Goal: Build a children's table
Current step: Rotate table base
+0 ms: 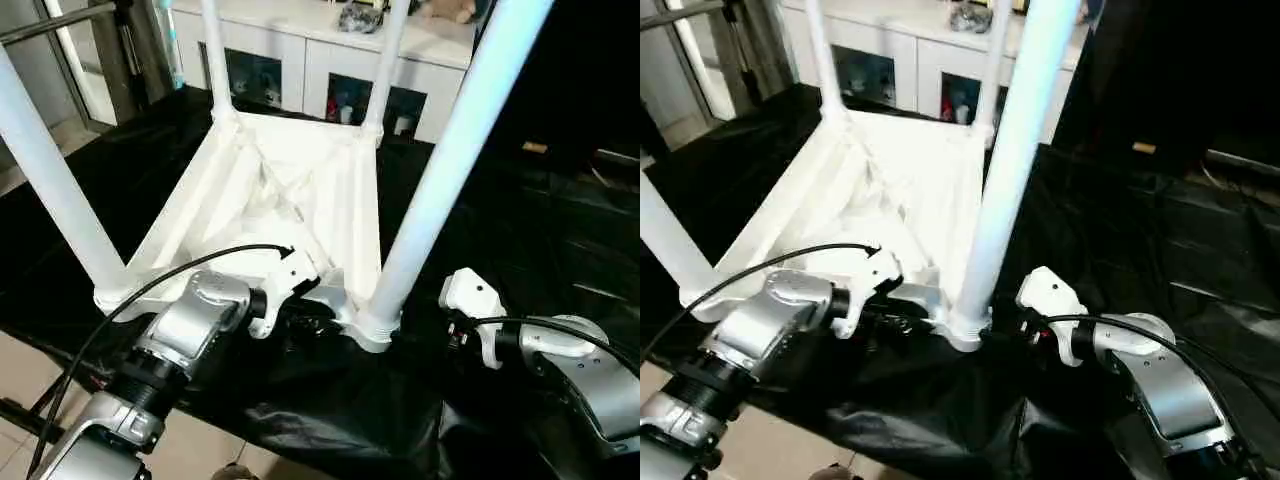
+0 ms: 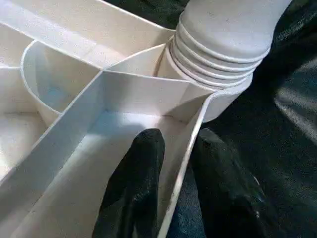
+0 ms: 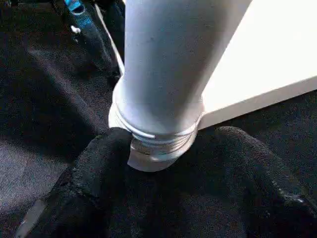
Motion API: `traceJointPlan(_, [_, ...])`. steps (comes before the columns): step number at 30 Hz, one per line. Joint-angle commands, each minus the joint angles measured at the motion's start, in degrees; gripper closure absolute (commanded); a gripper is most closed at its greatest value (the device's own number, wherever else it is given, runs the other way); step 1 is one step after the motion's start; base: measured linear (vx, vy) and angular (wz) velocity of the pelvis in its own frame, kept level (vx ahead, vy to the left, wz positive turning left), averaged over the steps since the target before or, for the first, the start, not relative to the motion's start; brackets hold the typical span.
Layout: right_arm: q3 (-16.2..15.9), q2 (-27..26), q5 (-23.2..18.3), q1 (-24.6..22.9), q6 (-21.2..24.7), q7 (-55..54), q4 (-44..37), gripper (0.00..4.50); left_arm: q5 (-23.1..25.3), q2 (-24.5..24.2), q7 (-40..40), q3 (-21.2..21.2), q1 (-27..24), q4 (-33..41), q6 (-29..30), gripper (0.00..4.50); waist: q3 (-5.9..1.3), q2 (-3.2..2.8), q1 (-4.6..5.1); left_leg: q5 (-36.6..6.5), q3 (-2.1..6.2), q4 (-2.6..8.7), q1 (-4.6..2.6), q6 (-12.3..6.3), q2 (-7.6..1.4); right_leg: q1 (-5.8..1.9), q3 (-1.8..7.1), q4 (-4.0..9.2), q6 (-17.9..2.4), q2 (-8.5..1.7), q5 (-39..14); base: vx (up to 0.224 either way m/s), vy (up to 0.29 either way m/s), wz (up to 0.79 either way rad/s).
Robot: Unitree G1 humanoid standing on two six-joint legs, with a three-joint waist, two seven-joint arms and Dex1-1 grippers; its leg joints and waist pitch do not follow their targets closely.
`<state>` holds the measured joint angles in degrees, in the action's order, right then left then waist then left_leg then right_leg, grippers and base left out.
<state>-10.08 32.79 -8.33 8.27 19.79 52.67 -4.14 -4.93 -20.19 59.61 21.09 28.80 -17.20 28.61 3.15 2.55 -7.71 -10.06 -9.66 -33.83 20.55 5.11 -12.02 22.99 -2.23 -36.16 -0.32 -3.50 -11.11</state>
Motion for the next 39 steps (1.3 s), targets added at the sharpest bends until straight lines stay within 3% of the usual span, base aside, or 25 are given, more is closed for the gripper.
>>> traceJointPlan(1, [-0.5,-0.1,1.0,0.5,0.0,-1.5,0.6,1.36,3.4,-0.8,-5.3,1.0,-1.7,2.1,3.1,3.65,-3.53,0.37,-0.08,-10.1,0.01,3.66,-0.05,-1.54,-0.90,-2.91,2.08,4.49,-10.2,-3.77,-9.0,0.000,0.000,0.00])
traceJointPlan(5, [-0.5,-0.6,1.1,0.8,0.1,-2.1,0.8,1.36,4.3,-0.9,-6.8,1.1,-2.5,4.2,3.7,3.69,-3.30,0.41,0.48,-12.9,0.17,3.98,-0.12,-0.65,-0.91,-2.84,2.07,5.06,-8.6,-3.88,-15.2,0.000,0.000,0.00])
traceJointPlan(8, [-0.7,-1.1,1.1,0.7,0.1,-2.3,0.6,1.36,3.2,-1.4,-3.9,1.4,-4.7,7.5,-6.3,3.70,-3.24,0.44,0.83,-13.8,0.22,4.03,0.01,-0.61,-0.79,-2.75,2.12,5.50,-7.2,-3.85,-18.0,0.000,0.000,0.00])
traceJointPlan(11, [-0.6,-1.3,0.7,0.6,0.1,-2.4,0.3,1.36,2.5,-2.0,-2.1,1.2,-6.3,10.5,-12.9,3.72,-3.40,0.30,0.86,-13.4,0.21,3.96,-0.18,-0.80,-0.97,-2.53,2.21,5.31,-7.3,-3.80,-16.0,0.000,0.000,0.00])
traceJointPlan(15, [-0.1,-1.4,-0.1,0.6,0.5,-2.7,-0.3,1.36,1.4,-2.2,-1.7,0.3,-6.6,12.4,-14.1,3.73,-3.48,0.21,0.90,-12.1,0.11,3.93,-0.13,-1.03,-1.01,-2.55,2.13,4.72,-8.8,-3.59,-11.3,0.000,0.000,0.00])
traceJointPlan(16, [0.4,-1.5,-0.5,0.5,0.5,-2.7,-0.4,1.36,-0.6,-1.6,-0.9,-1.0,-6.5,12.9,-14.0,3.18,-3.45,0.16,0.89,-12.3,0.08,3.94,-0.08,-0.88,-0.95,-2.62,2.12,4.73,-9.2,-3.72,-11.4,0.000,0.000,0.00])
traceJointPlan(18, [1.0,-1.5,-0.7,0.3,0.5,-2.7,-0.7,1.36,-1.6,-2.0,-0.6,-2.0,-6.2,13.2,-14.3,3.04,-3.51,0.11,0.94,-12.1,0.10,3.88,0.00,-0.74,-0.95,-2.63,2.10,4.63,-9.4,-3.67,-10.8,0.000,0.000,0.00])
traceJointPlan(19, [1.2,-1.3,-0.9,0.0,0.5,-2.5,-1.1,1.36,-2.5,-2.1,-0.2,-2.6,-6.3,13.7,-14.2,2.97,-3.52,-0.20,0.81,-12.2,0.14,3.89,-0.08,-0.67,-0.95,-2.59,2.11,4.62,-9.6,-3.73,-10.6,0.000,0.000,0.00])
traceJointPlan(20, [1.4,-1.2,-1.1,-0.3,0.6,-2.5,-1.6,1.36,-3.6,-2.2,0.0,-3.3,-6.5,14.1,-14.5,2.97,-3.46,-0.04,0.74,-12.4,0.11,3.97,-0.13,-0.60,-1.14,-2.57,2.14,4.70,-10.2,-3.83,-10.3,0.000,0.000,0.00])
traceJointPlan(21, [1.4,-1.1,-1.1,-0.4,0.6,-2.5,-1.7,1.36,-4.0,-2.2,0.0,-3.6,-6.6,14.2,-14.6,2.68,-3.39,-0.13,0.66,-12.8,0.09,3.95,-0.14,-0.50,-1.10,-2.54,2.13,4.63,-10.4,-3.79,-10.4,0.000,0.000,0.00])
traceJointPlan(23, [1.9,-0.5,-1.8,-1.1,0.7,-2.5,-3.0,1.36,-5.6,-2.0,-0.4,-5.0,-7.2,15.2,-15.5,2.58,-3.26,-0.07,0.60,-13.8,0.05,3.98,-0.08,-0.42,-1.02,-2.59,2.15,4.82,-10.0,-3.73,-11.9,0.000,0.000,0.00])
traceJointPlan(25, [3.9,0.2,-3.6,-2.7,1.7,-2.5,-5.8,1.36,-7.7,-0.6,-2.5,-7.9,-8.5,17.7,-14.9,2.52,-3.31,-0.36,0.53,-14.2,0.05,3.96,-0.12,-0.36,-0.95,-2.61,2.18,4.87,-9.0,-3.66,-12.7,0.000,0.000,0.00])
traceJointPlan(27, [4.5,0.4,-4.2,-3.1,2.0,-2.5,-6.6,1.36,-8.2,-0.2,-3.2,-8.6,-8.8,18.3,-14.8,2.22,-3.31,-0.17,0.50,-14.0,0.12,4.01,-0.09,-0.55,-1.07,-2.70,2.16,4.85,-9.0,-3.59,-12.1,0.000,0.000,0.00])
traceJointPlan(28, [6.4,0.8,-5.7,-4.4,3.1,-2.7,-8.8,1.36,-9.1,1.3,-6.7,-11.2,-9.9,19.9,-14.0,2.16,-3.23,-0.49,0.61,-14.7,0.08,4.03,-0.02,-0.41,-0.99,-2.64,2.14,5.00,-8.7,-3.49,-13.2,0.000,0.000,0.00])
traceJointPlan(29, [9.1,0.5,-7.1,-5.6,4.9,-4.3,-10.6,1.36,-8.3,2.9,-11.9,-13.6,-11.5,21.2,-14.0,2.17,-3.21,-0.29,0.53,-14.9,0.07,3.94,-0.05,-0.47,-1.04,-2.64,2.17,5.10,-8.6,-3.57,-13.5,0.000,0.000,0.00])
traceJointPlan(30, [12.1,0.1,-7.8,-7.0,7.0,-6.6,-12.3,1.36,-6.1,4.3,-18.1,-15.6,-13.6,22.9,-11.3,2.16,-3.20,-0.65,0.73,-15.1,0.22,4.03,0.16,-0.15,-1.37,-2.93,2.20,4.85,-9.0,-3.50,-12.2,0.000,0.000,0.00])
traceJointPlan(31, [14.0,-0.3,-8.1,-7.8,8.5,-8.3,-13.3,1.36,-4.6,5.1,-22.3,-16.7,-15.1,24.1,-9.3,2.16,-2.98,-0.30,0.66,-15.6,0.22,3.95,0.13,-0.55,-1.12,-2.75,1.95,5.24,-8.3,-3.38,-14.2,0.000,0.000,0.00])
traceJointPlan(32, [15.3,-0.7,-8.1,-8.6,9.3,-9.8,-14.0,1.36,-3.6,5.5,-25.1,-17.4,-16.4,25.1,-6.6,2.16,-3.02,-0.50,0.68,-15.9,0.16,3.89,0.07,-0.54,-0.83,-2.66,1.91,5.36,-7.5,-3.27,-16.6,0.000,0.000,0.00])
traceJointPlan(35, [21.0,-7.1,-6.6,-11.5,11.3,-20.5,-14.9,1.36,-4.9,10.0,-31.7,-21.1,-23.8,28.2,-7.4,2.16,-3.03,-0.75,0.98,-16.0,0.17,3.96,0.06,-0.23,-0.64,-2.05,1.91,6.28,-5.2,-3.22,-21.1,0.000,0.000,0.00])
traceJointPlan(36, [22.4,-10.9,-4.9,-12.9,10.2,-26.2,-14.6,1.36,-2.7,12.1,-35.3,-21.6,-27.3,28.5,-12.0,2.16,-2.97,-0.73,1.20,-16.2,0.22,4.08,0.26,-0.02,-0.83,-1.94,1.97,6.44,-5.3,-3.19,-20.5,0.000,0.000,0.00])
traceJointPlan(37, [22.8,-15.2,-2.9,-14.4,7.8,-32.1,-13.3,1.36,0.4,13.4,-38.7,-21.1,-30.6,27.9,-16.4,2.16,-2.83,-0.83,1.36,-17.9,0.28,4.31,0.30,0.32,-0.81,-1.61,1.78,6.83,-4.3,-3.07,-22.3,0.000,0.000,0.00])
traceJointPlan(38, [22.7,-16.3,-2.5,-14.7,7.0,-33.5,-12.8,1.36,1.0,13.7,-39.3,-20.9,-31.3,27.6,-17.4,2.16,-2.86,-0.85,1.41,-19.0,0.29,4.32,0.05,0.50,-0.77,-1.42,1.71,6.95,-3.6,-3.05,-23.6,0.000,0.000,0.00])
traceJointPlan(39, [22.2,-17.8,-1.6,-15.1,5.6,-35.7,-11.8,1.36,2.5,13.9,-40.6,-20.5,-32.4,27.1,-19.3,2.16,-3.10,-1.26,1.30,-20.4,0.60,4.40,-0.23,0.86,-0.70,-1.57,1.82,6.95,-2.7,-3.18,-24.6,0.000,0.000,0.00])
